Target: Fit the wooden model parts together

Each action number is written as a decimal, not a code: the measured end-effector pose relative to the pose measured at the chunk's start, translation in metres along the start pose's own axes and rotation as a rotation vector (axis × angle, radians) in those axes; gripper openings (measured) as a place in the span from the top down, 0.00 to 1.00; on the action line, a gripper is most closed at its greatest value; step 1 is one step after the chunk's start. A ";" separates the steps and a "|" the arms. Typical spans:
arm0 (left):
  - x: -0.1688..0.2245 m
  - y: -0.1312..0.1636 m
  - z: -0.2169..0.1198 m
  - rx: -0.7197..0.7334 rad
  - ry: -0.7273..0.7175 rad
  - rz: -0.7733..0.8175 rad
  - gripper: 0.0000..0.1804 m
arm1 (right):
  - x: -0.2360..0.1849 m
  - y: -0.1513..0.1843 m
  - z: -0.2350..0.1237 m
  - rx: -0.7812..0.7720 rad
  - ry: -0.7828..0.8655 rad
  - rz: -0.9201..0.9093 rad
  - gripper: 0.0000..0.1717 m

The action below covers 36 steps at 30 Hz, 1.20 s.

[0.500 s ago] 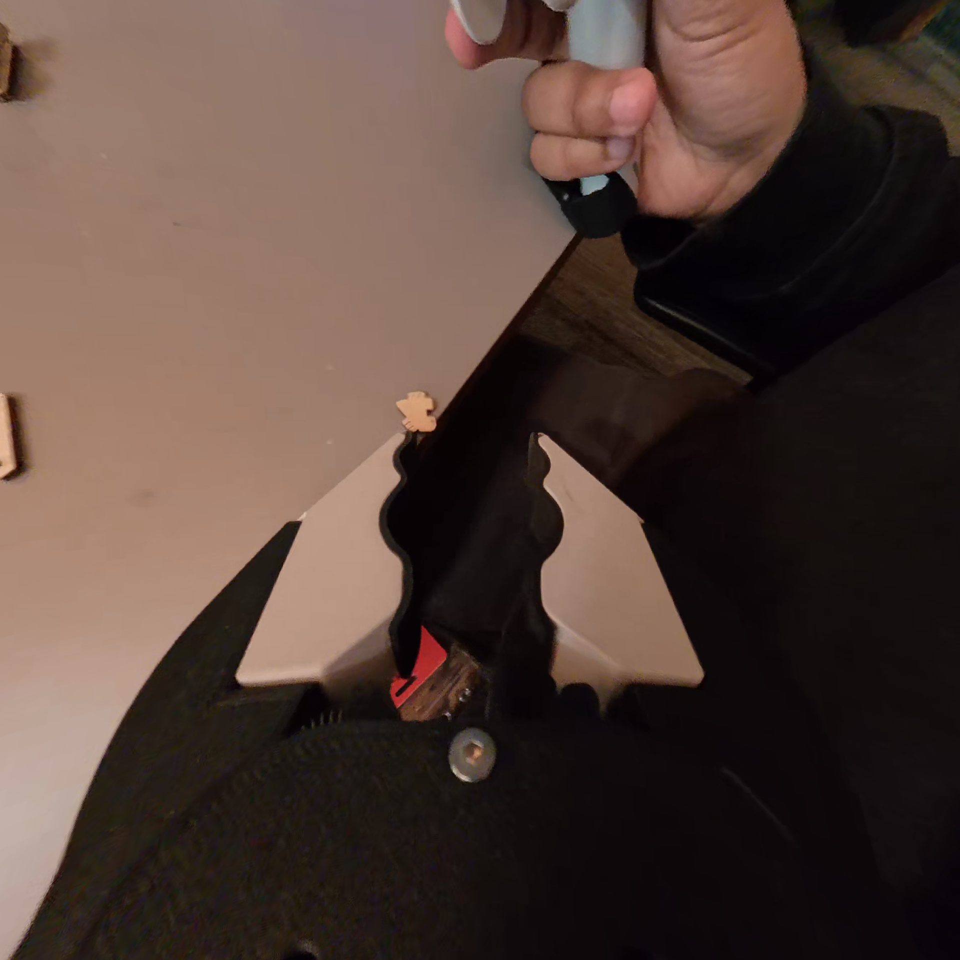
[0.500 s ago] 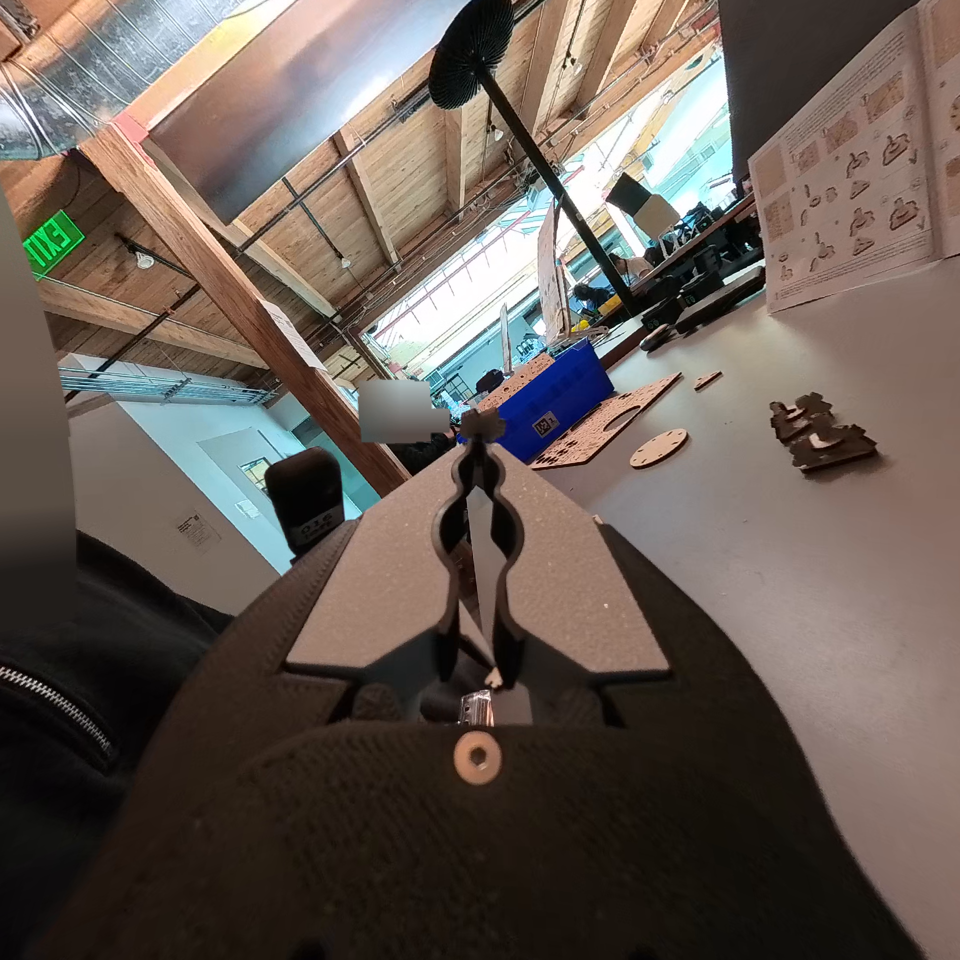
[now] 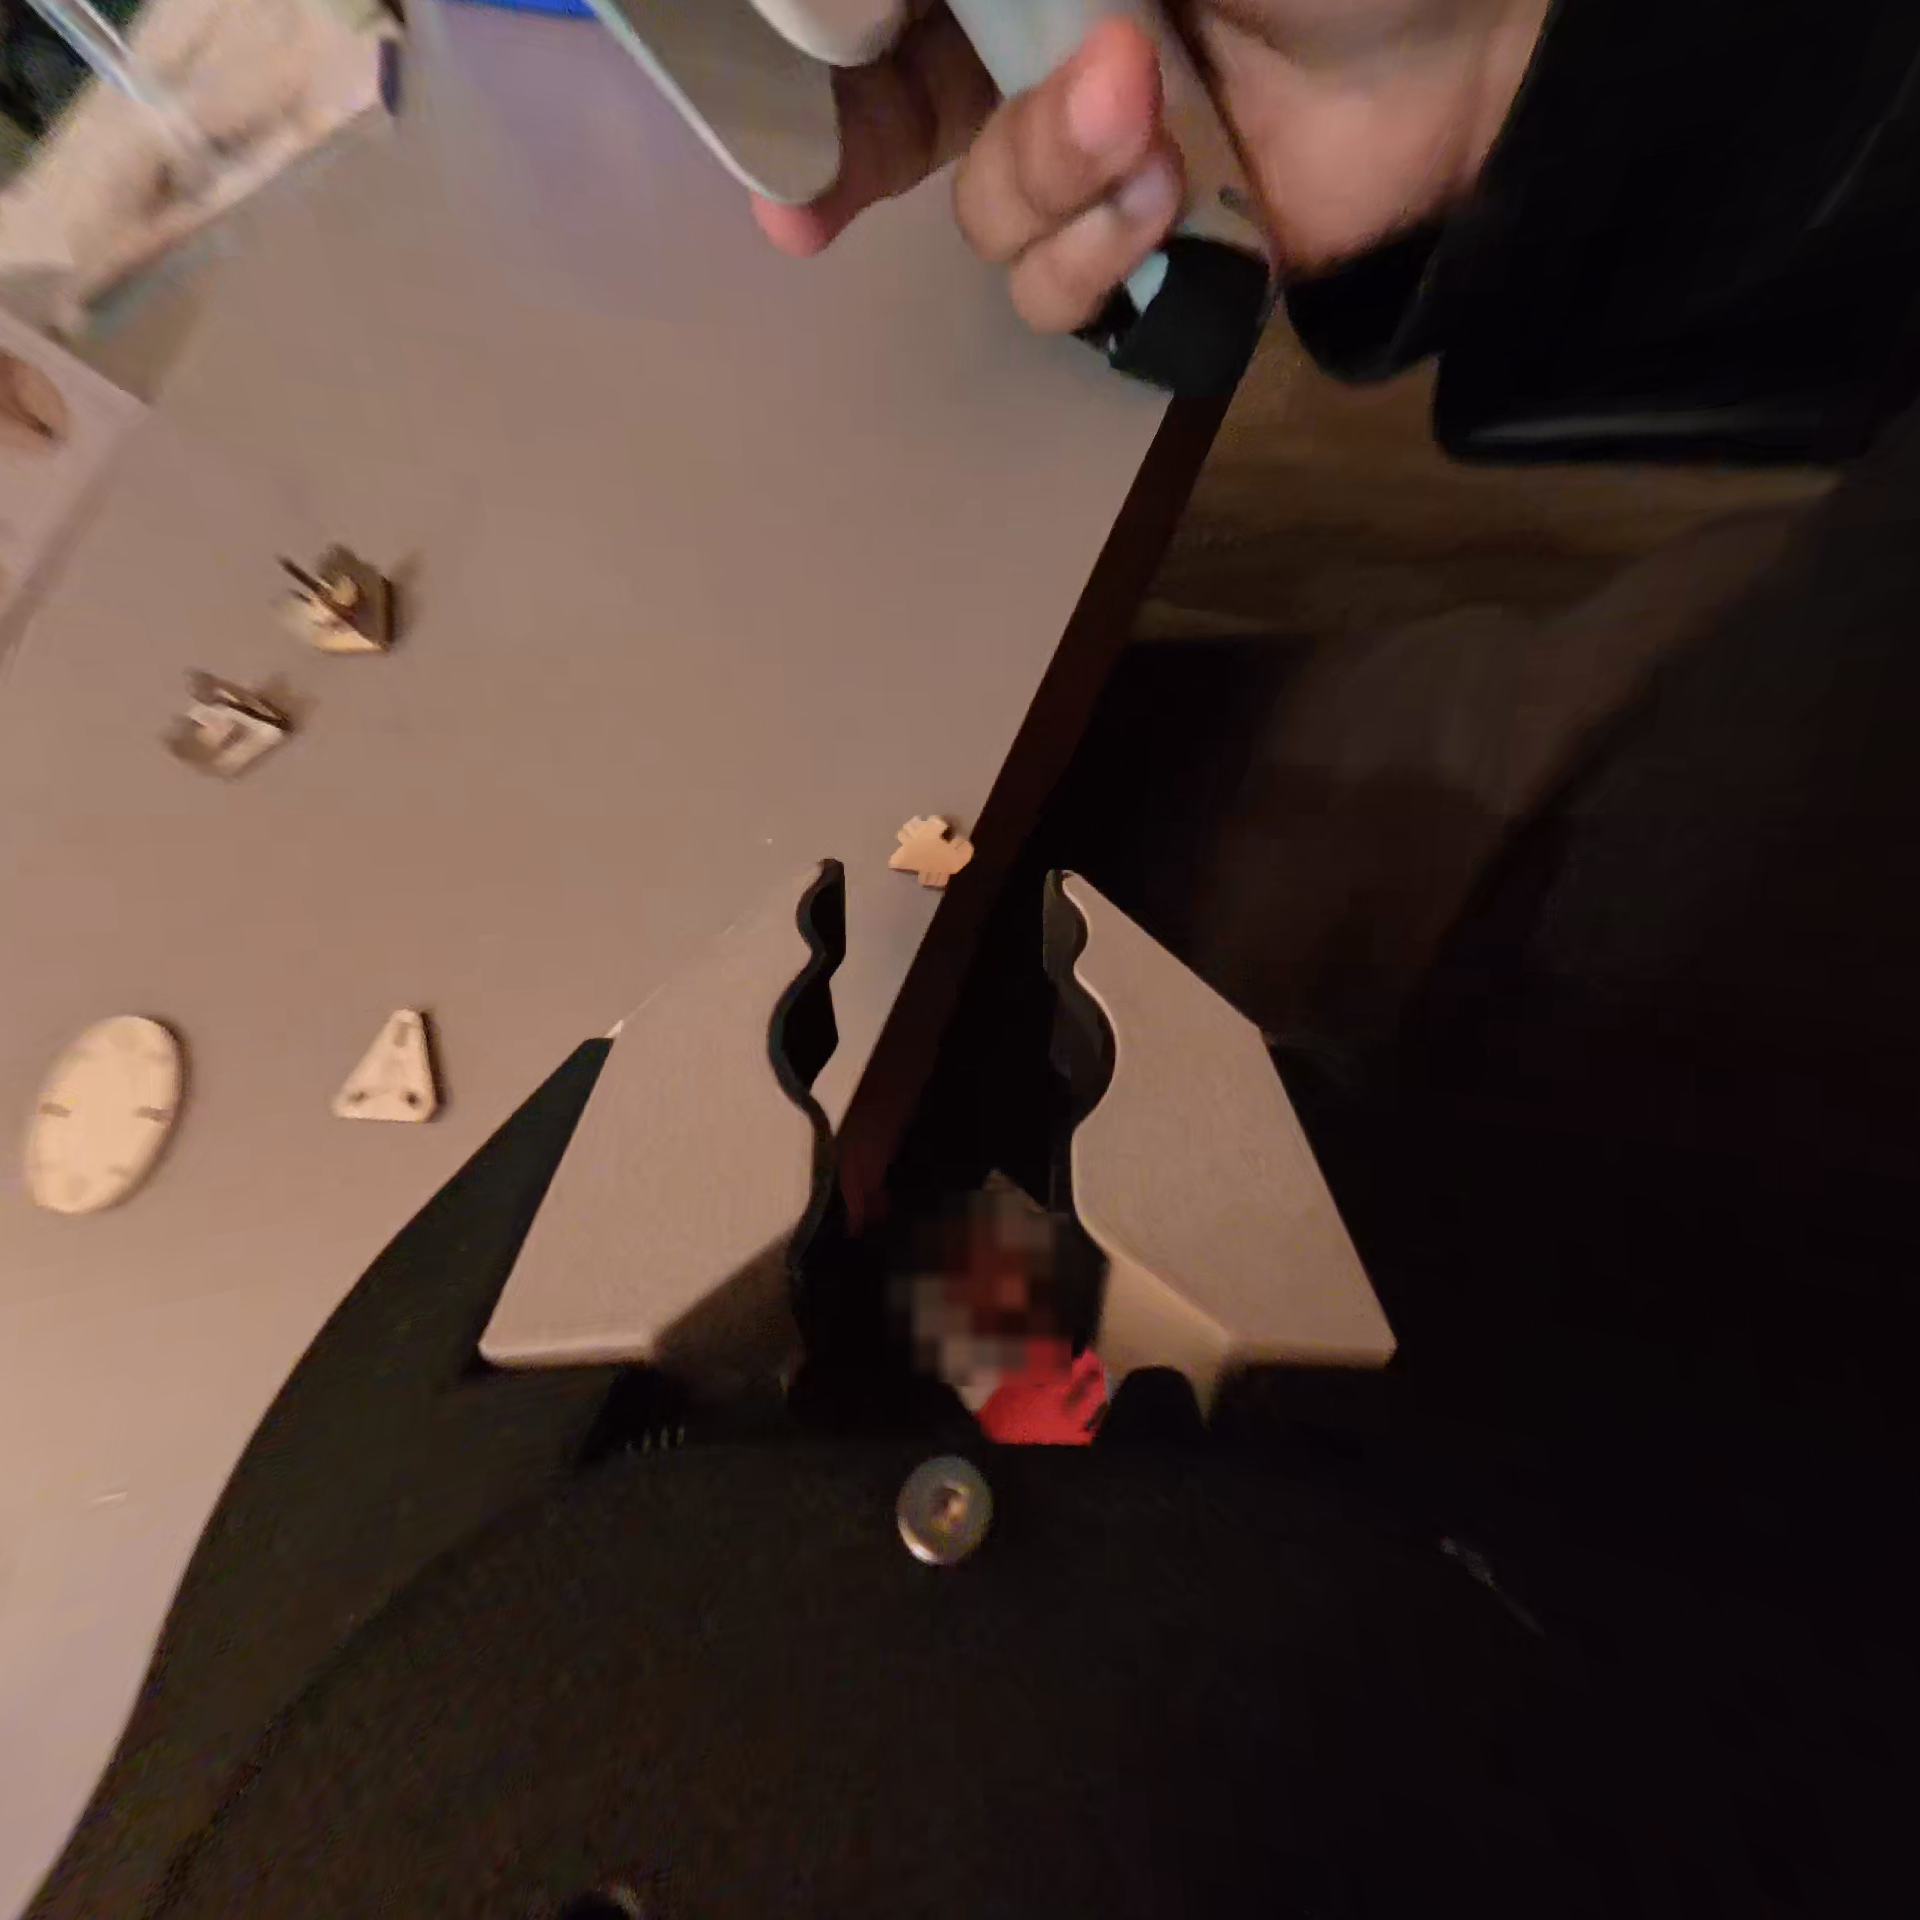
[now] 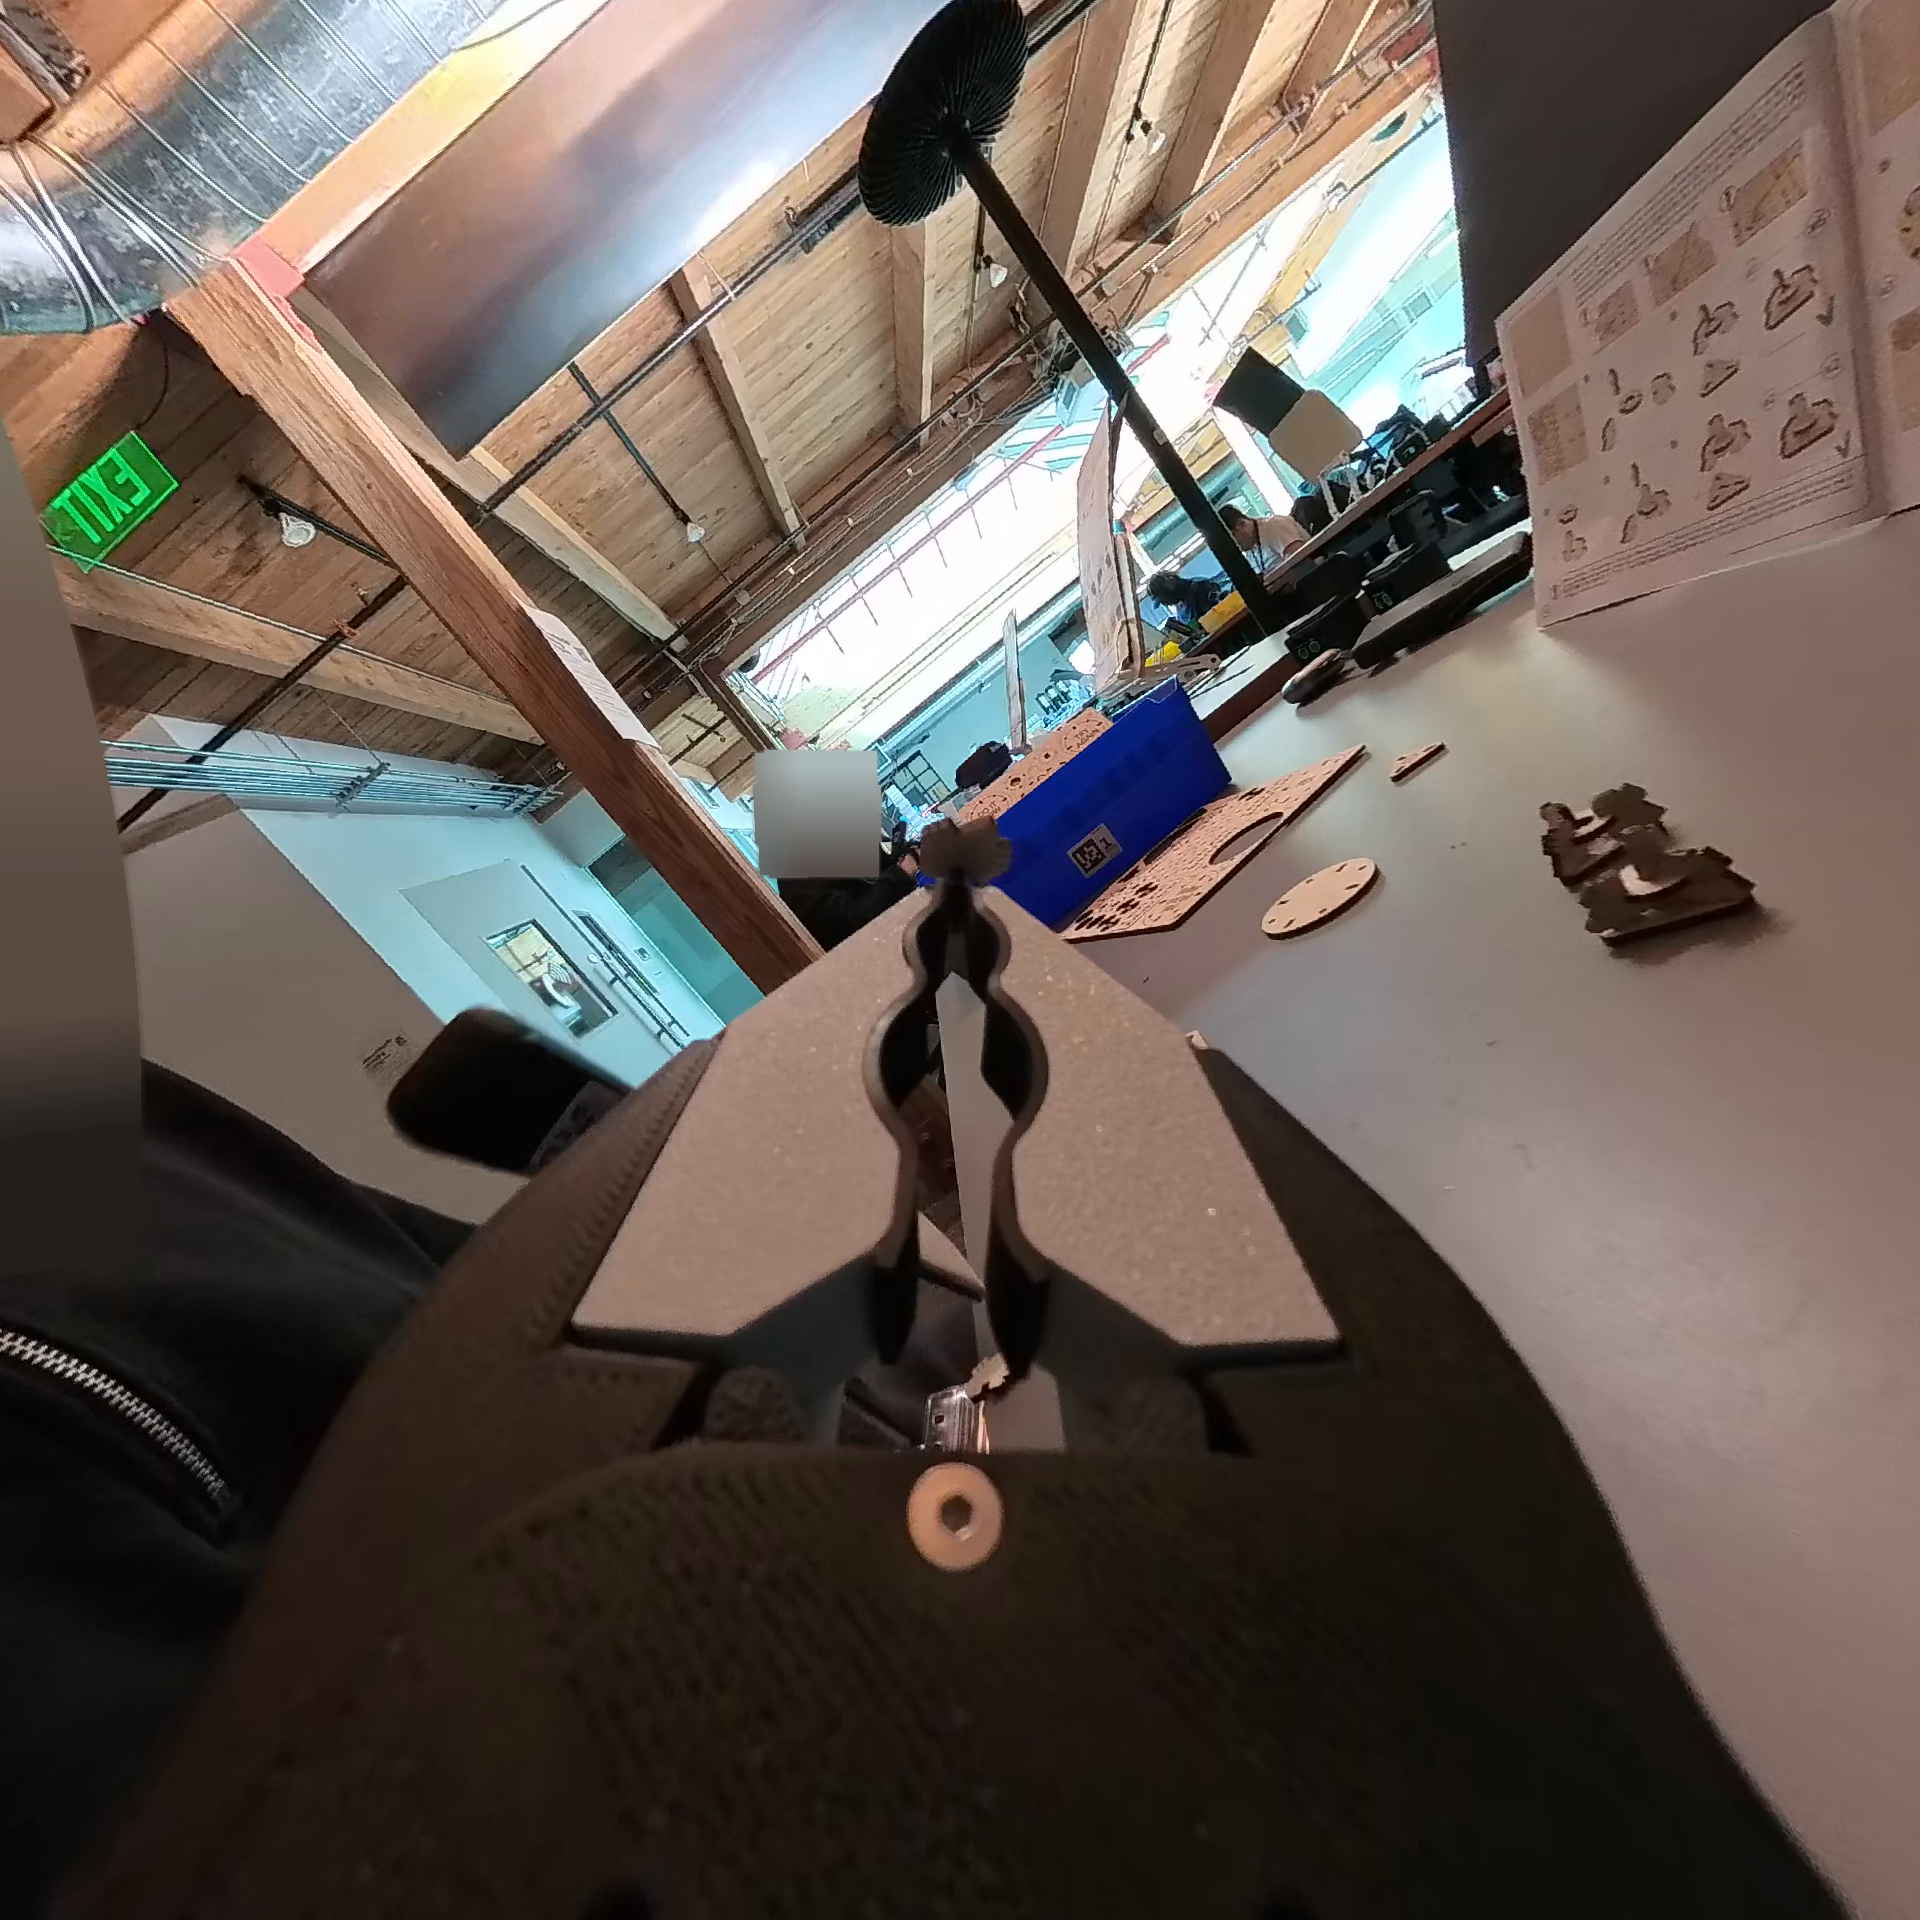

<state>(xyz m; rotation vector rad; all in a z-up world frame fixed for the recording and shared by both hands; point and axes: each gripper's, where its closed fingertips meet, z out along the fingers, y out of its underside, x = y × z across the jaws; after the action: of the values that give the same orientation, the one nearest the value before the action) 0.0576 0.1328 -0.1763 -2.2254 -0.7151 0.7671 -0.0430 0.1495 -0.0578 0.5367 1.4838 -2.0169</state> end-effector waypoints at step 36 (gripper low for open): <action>0.004 -0.006 0.012 0.033 -0.085 0.274 0.97 | -0.001 0.000 0.000 0.001 -0.016 0.009 1.00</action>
<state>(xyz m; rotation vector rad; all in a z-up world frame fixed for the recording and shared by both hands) 0.0503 0.1444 -0.1802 -2.2998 -0.4373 1.0037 -0.0422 0.1500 -0.0570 0.5255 1.4685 -2.0106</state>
